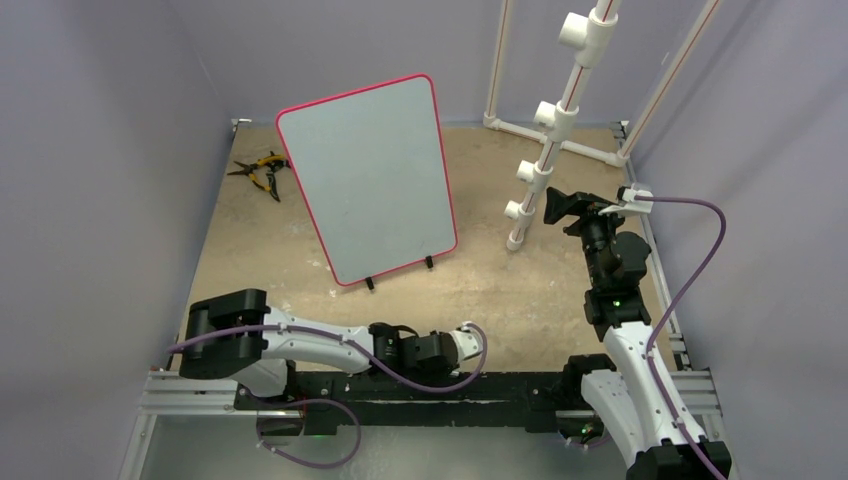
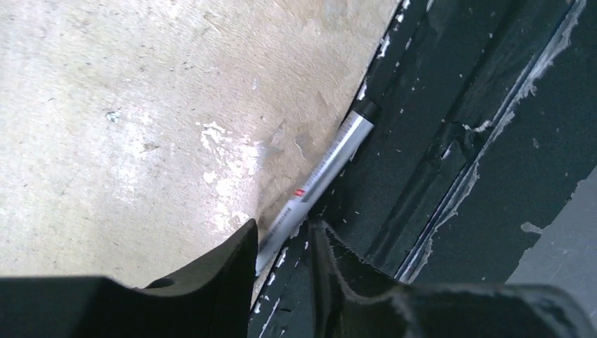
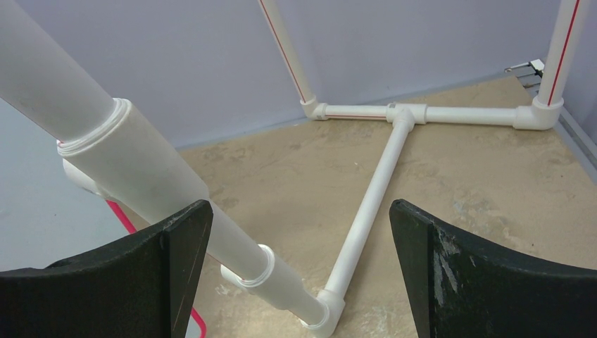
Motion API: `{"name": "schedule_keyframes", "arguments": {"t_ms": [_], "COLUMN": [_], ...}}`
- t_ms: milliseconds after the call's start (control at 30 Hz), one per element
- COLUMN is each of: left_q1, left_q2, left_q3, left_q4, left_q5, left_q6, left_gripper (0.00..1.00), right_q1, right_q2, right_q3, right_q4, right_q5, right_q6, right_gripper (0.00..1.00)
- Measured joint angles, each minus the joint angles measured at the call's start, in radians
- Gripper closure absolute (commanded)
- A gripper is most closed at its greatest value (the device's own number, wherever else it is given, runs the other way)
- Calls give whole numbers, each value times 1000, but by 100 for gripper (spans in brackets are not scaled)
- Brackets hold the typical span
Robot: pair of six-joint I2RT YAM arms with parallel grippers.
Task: Write a sentence on the whiteboard
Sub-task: Open the whiteboard marker at the center of the board.
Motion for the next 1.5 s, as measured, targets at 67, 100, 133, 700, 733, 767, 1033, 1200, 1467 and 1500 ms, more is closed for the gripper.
{"name": "schedule_keyframes", "arguments": {"t_ms": [67,100,133,700,733,767,1033,1200,1467,1500], "left_q1": [-6,-7,0,163,167,167,158,152,125,124], "left_q2": [0,0,3,91,91,91,47,7,10,10], "left_q3": [4,6,8,44,44,44,28,4,2,2], "left_q4": [-5,-8,-15,77,81,80,-1,-63,-69,-69], "left_q5": [-23,-51,-94,-322,-322,-321,-278,-252,-235,-235], "left_q6": [-28,-35,-51,-350,-355,-357,-371,-375,-376,-375], "left_gripper": [81,83,85,69,65,60,52,59,100,100], "right_q1": [0,0,0,0,0,0,0,0,0,0], "right_q2": [0,0,0,-4,-6,-8,-11,-11,-10,-10], "right_q3": [0,0,0,0,0,0,0,0,1,1], "right_q4": [0,0,0,0,0,0,0,0,-14,-15], "right_q5": [0,0,0,-2,-3,-3,-3,-3,1,1], "right_q6": [0,0,0,0,0,0,0,0,1,0], "right_gripper": [1,1,1,1,1,1,1,1,1,1]}}
